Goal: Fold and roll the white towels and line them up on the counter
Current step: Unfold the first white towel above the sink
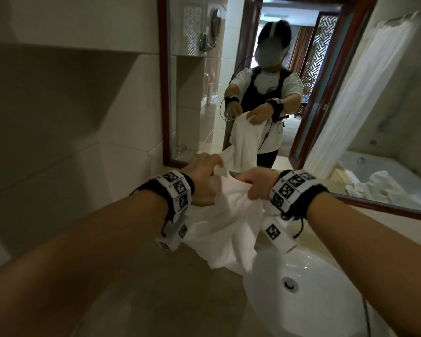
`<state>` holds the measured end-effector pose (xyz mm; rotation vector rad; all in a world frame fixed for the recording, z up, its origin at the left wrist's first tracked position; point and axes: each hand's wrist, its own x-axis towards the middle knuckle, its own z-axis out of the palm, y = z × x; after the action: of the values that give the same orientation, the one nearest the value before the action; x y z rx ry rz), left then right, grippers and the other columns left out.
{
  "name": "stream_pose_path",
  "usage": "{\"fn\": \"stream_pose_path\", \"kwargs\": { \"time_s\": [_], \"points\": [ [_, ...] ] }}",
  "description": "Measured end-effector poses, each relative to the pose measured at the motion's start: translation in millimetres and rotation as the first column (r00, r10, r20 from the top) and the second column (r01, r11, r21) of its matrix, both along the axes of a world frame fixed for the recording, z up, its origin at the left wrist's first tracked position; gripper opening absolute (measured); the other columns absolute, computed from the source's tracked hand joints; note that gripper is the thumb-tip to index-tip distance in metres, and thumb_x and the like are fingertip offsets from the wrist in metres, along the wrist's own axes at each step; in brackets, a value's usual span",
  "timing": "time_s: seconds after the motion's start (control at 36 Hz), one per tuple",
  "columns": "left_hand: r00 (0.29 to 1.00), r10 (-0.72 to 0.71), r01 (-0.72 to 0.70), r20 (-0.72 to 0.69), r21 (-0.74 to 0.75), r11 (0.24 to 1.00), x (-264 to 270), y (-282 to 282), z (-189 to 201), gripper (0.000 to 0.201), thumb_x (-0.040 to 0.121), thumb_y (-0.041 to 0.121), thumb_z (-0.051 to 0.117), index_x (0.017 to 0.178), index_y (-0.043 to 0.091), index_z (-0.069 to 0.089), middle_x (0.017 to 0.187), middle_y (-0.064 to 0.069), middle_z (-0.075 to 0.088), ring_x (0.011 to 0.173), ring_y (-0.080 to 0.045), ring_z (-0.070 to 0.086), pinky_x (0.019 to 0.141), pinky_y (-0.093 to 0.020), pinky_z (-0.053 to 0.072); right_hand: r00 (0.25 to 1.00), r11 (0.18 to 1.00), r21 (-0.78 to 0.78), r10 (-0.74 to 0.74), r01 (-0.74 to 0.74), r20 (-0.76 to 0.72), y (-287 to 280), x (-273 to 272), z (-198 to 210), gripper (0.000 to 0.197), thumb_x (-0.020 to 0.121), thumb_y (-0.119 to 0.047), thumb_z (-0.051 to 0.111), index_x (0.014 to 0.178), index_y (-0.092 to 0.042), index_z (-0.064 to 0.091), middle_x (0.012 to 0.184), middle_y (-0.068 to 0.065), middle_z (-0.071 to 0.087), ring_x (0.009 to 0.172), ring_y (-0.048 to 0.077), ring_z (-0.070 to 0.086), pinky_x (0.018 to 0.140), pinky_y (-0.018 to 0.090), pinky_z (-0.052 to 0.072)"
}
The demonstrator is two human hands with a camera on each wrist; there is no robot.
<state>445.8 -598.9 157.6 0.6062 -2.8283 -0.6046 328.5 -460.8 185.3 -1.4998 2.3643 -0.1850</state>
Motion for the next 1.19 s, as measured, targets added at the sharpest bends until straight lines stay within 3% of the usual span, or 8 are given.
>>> {"fn": "stream_pose_path", "kwargs": {
  "time_s": [0.08, 0.25, 0.44, 0.53, 0.61, 0.83, 0.97, 1.19],
  "points": [
    [0.976, -0.158, 0.175, 0.147, -0.111, 0.978, 1.3, 1.3, 17.8, 0.084, 0.069, 0.027, 0.08, 0.139, 0.035, 0.034, 0.147, 0.006, 0.033, 0.133, -0.017, 0.032, 0.108, -0.035, 0.032, 1.0, 0.997, -0.07, 0.01, -0.01, 0.008, 8.8, -4.3, 17.0, 0.04, 0.08, 0.008, 0.056, 0.109, -0.016, 0.069, 0.09, -0.009, 0.063, 0.091, 0.009, 0.058, 0.085, 0.023, 0.045],
    [0.925, -0.204, 0.28, 0.321, -0.213, 0.936, -7.2, -7.3, 40.8, 0.035, 0.08, 0.042, 0.062, 0.112, 0.029, 0.057, 0.105, 0.005, 0.064, 0.098, -0.021, 0.058, 0.091, -0.041, 0.048, 0.999, 0.99, -0.131, -0.047, 0.047, 0.005, 30.0, -11.1, 45.8, 0.043, 0.08, 0.007, 0.053, 0.102, -0.025, 0.072, 0.092, -0.009, 0.069, 0.083, 0.004, 0.06, 0.076, 0.021, 0.047],
    [0.976, -0.217, 0.217, 0.034, -0.285, 0.933, -7.0, -15.3, 85.2, 0.011, 0.095, 0.023, 0.05, 0.103, 0.015, 0.048, 0.092, -0.006, 0.055, 0.085, -0.025, 0.052, 0.07, -0.028, 0.037, 0.963, 0.975, 0.031, -0.21, 0.218, -0.168, 35.5, -36.7, 66.8, 0.041, 0.064, -0.014, 0.077, 0.102, -0.004, 0.068, 0.077, -0.003, 0.059, 0.082, 0.016, 0.056, 0.056, 0.017, 0.041],
    [0.98, -0.192, 0.16, -0.05, -0.367, 0.916, -3.2, -18.7, 115.2, 0.015, 0.095, 0.03, 0.049, 0.103, 0.017, 0.05, 0.093, -0.006, 0.056, 0.087, -0.026, 0.054, 0.07, -0.029, 0.037, 0.919, 0.934, -0.061, -0.358, 0.353, -0.165, 38.8, -41.3, 71.1, 0.019, 0.083, -0.023, 0.068, 0.097, -0.011, 0.065, 0.074, -0.003, 0.062, 0.069, 0.015, 0.06, 0.061, 0.022, 0.045],
    [0.98, -0.16, 0.077, -0.122, -0.506, 0.859, 3.6, -20.3, 155.6, 0.019, 0.096, 0.034, 0.048, 0.108, 0.02, 0.052, 0.091, -0.001, 0.053, 0.086, -0.023, 0.052, 0.069, -0.029, 0.033, 0.839, 0.903, -0.243, -0.421, 0.354, -0.344, 40.8, -40.6, 98.8, 0.033, 0.094, -0.028, 0.054, 0.12, -0.009, 0.06, 0.107, 0.011, 0.065, 0.098, 0.026, 0.062, 0.08, 0.027, 0.044],
    [0.752, -0.105, -0.306, -0.65, -0.486, 0.819, 18.1, -15.2, 256.5, 0.027, 0.092, 0.034, 0.049, 0.112, 0.019, 0.057, 0.108, -0.009, 0.062, 0.099, -0.028, 0.057, 0.071, -0.029, 0.032, 0.813, 0.404, -0.915, -0.538, 0.017, -0.223, 42.4, -24.6, 191.9, 0.024, 0.094, -0.01, 0.038, 0.112, -0.007, 0.053, 0.109, 0.018, 0.06, 0.1, 0.029, 0.056, 0.073, 0.025, 0.035],
    [0.991, 0.055, -0.111, -0.123, -0.513, 0.851, 20.0, -26.7, 235.6, 0.05, 0.076, 0.048, 0.074, 0.108, 0.011, 0.066, 0.087, -0.002, 0.059, 0.083, -0.023, 0.053, 0.073, -0.03, 0.04, 0.878, 0.797, -0.576, -0.395, 0.182, -0.27, 45.1, -27.6, 180.0, 0.026, 0.093, -0.015, 0.051, 0.117, -0.011, 0.061, 0.114, 0.014, 0.063, 0.102, 0.028, 0.059, 0.079, 0.027, 0.041],
    [0.972, 0.032, -0.012, 0.233, -0.087, 0.996, 35.9, -42.3, 218.8, 0.028, 0.064, 0.043, 0.082, 0.08, 0.021, 0.074, 0.077, 0.005, 0.073, 0.071, -0.013, 0.067, 0.069, -0.025, 0.052, 0.914, 0.847, -0.361, -0.313, 0.392, 0.258, 38.2, -39.6, 164.0, 0.015, 0.089, -0.001, 0.054, 0.098, -0.011, 0.061, 0.084, 0.012, 0.058, 0.066, 0.022, 0.059, 0.05, 0.024, 0.05]
  ]
}}
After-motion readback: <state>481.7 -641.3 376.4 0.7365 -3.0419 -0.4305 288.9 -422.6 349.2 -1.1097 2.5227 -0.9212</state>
